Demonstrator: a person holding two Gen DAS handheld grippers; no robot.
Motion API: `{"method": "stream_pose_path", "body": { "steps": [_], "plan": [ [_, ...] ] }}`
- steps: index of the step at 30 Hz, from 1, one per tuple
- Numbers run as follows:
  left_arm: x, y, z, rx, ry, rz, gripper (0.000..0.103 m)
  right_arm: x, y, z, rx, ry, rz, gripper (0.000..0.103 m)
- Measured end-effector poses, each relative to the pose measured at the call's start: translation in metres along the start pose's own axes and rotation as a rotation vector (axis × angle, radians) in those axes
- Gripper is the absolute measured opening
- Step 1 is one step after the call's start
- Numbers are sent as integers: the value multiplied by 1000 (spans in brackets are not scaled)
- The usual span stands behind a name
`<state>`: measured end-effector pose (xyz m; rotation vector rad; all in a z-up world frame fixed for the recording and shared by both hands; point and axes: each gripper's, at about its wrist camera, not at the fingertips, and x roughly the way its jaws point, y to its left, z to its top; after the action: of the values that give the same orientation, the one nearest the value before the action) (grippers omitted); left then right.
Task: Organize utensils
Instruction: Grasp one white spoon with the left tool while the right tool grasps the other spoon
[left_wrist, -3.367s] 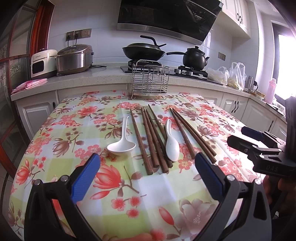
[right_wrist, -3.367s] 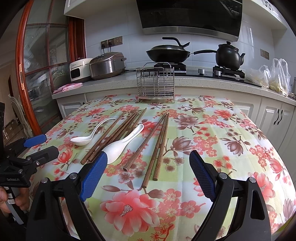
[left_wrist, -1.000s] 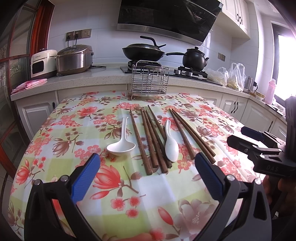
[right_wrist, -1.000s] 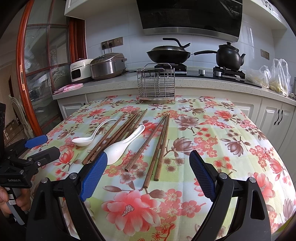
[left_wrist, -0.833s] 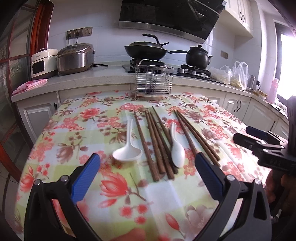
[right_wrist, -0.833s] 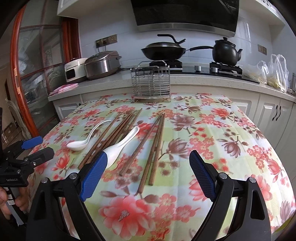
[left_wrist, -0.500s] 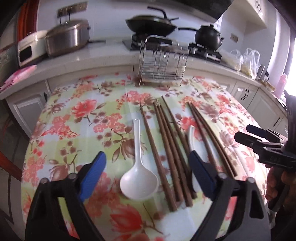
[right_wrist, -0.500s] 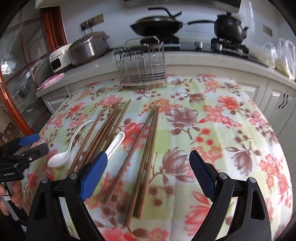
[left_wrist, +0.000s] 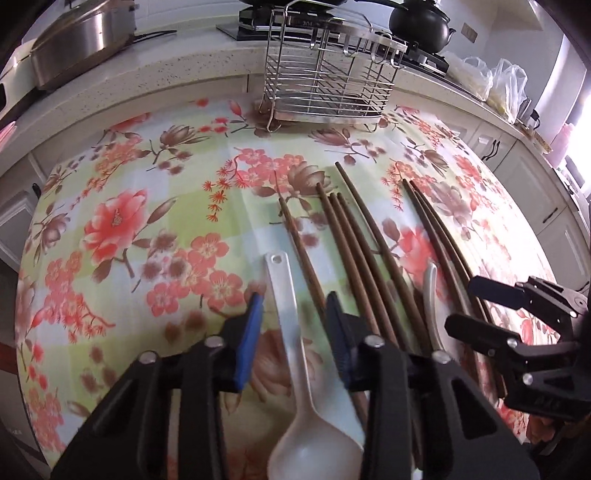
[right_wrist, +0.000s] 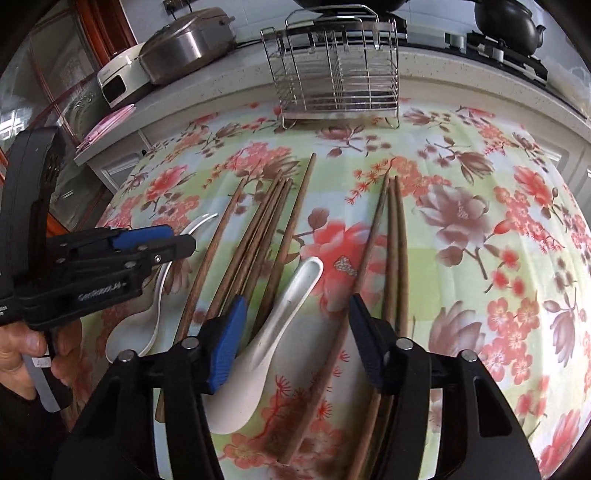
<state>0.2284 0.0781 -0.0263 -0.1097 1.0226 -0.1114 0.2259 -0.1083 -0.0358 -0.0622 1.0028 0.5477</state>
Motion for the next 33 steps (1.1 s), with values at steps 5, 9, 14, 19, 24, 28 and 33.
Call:
{"method": "stream_pose_path", "body": {
  "steps": [5,9,14,19,24,28,33],
  "plan": [
    [7,4,2,0,-2,-46,14,7,-3,9,56,19,-1,41],
    [4,6,0,-4,-26,-67,14,12,-4,14,73,24,-9,31],
    [4,8,-1,-4,-37,-88,14,23,-4,19,77,45,-43,31],
    [0,8,-2,2,-51,-98,13,32,-4,19,62,54,-71,30],
    [-8,11,-1,-6,-68,-101,13,32,-2,19,44,44,-49,20],
    [-21,12,-1,-15,-95,-94,12,17,0,17,35,7,-33,20],
    [-41,12,0,-27,-131,-69,12,-14,0,17,22,-55,2,20]
  ]
}}
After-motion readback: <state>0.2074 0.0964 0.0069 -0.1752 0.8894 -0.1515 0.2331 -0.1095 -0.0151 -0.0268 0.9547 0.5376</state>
